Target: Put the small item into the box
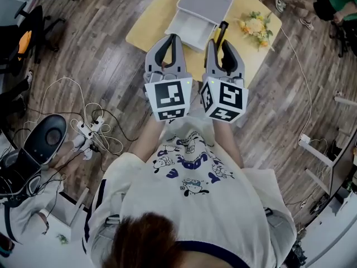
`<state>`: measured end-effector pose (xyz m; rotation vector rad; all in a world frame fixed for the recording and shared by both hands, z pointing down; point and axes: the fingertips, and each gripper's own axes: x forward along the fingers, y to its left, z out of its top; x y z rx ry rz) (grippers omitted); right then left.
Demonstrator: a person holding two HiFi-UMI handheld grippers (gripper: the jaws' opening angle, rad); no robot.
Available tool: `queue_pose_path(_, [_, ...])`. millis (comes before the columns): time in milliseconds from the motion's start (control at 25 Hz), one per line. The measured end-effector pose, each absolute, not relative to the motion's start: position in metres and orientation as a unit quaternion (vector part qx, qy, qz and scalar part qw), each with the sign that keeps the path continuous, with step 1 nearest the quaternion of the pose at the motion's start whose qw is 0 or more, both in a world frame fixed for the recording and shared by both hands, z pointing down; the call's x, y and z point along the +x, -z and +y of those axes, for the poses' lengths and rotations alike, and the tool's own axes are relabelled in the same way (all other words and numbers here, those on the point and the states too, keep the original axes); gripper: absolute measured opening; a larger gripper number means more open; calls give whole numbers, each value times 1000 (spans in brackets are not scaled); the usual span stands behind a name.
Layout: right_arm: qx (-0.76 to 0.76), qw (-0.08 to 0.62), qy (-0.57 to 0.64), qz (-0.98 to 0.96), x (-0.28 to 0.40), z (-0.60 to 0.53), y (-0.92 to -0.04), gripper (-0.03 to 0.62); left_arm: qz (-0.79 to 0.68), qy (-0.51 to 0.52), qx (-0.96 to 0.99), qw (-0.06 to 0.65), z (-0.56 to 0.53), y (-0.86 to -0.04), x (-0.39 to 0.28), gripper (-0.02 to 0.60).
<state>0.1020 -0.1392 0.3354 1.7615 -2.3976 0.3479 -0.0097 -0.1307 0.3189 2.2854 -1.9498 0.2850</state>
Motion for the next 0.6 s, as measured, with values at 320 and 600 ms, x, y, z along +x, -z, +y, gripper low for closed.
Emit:
queue_pose_path(320, [589,108,-127,-791,83,-195,-360,129,-624,-110,769,80,-190,-334,-20,17])
queue_pose_path(600, [589,139,-137,-784,78,-219,-387,129,-610,-130,774,106,-217,-360,-26,17])
